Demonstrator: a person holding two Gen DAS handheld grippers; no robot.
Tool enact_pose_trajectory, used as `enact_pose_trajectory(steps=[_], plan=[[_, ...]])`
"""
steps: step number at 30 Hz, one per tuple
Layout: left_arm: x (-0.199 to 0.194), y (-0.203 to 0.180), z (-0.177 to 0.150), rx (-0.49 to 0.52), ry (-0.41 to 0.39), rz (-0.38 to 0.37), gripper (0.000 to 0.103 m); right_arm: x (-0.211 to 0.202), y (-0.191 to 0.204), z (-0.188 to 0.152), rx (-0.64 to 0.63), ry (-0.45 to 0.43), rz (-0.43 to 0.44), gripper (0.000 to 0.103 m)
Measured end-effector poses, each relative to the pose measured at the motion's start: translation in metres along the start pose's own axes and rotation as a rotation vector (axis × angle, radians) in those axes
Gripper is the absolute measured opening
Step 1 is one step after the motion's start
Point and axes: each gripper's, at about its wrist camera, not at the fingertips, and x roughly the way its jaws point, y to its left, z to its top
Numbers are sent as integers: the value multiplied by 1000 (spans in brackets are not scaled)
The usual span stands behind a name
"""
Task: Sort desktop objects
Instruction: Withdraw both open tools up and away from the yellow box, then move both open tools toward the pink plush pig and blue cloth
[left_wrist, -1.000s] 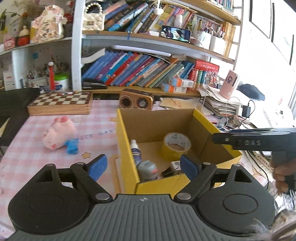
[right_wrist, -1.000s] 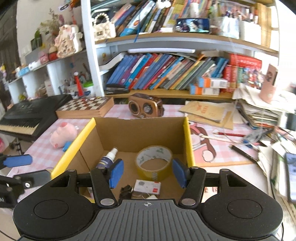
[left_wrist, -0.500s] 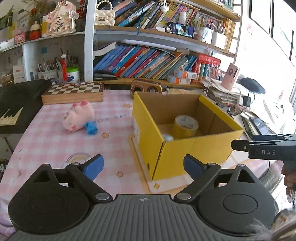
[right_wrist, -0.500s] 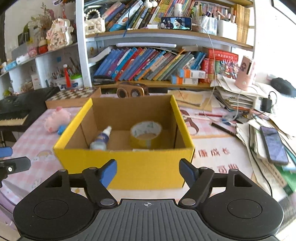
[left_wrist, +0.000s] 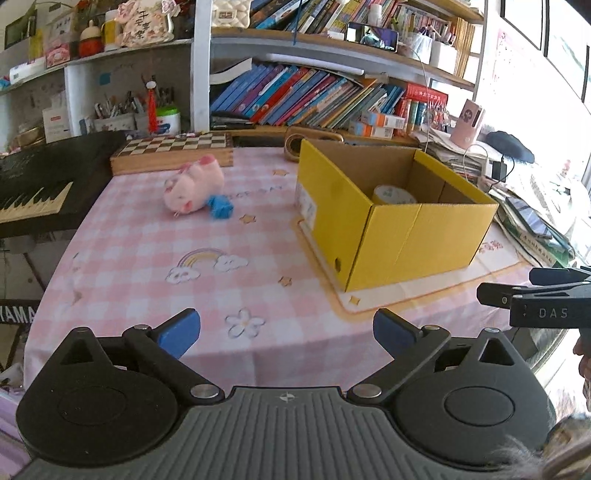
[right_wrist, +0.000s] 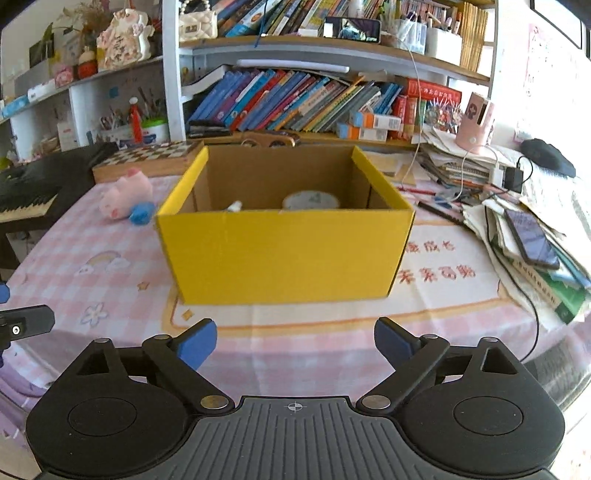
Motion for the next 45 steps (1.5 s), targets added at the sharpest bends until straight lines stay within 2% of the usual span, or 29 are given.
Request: enact_pose_trajectory(steps=[7,16,25,34,45], plan=[[-8,16,-13,4,19,2,103,-5,28,-14,-28,29,13,101],[-19,35,-23,13,24,3,103,-12,61,-24,-66,50,102,101],[-31,57,-25,-5,-2,25,103,-18,97,-19,-144,21,162,101],[-43,89,-28,-70,-33,67,103,-16,130,-11,-236,19,216,101],[-36,118,-21,-127,-48,128,103,0,165,2,-319,7,297,101]])
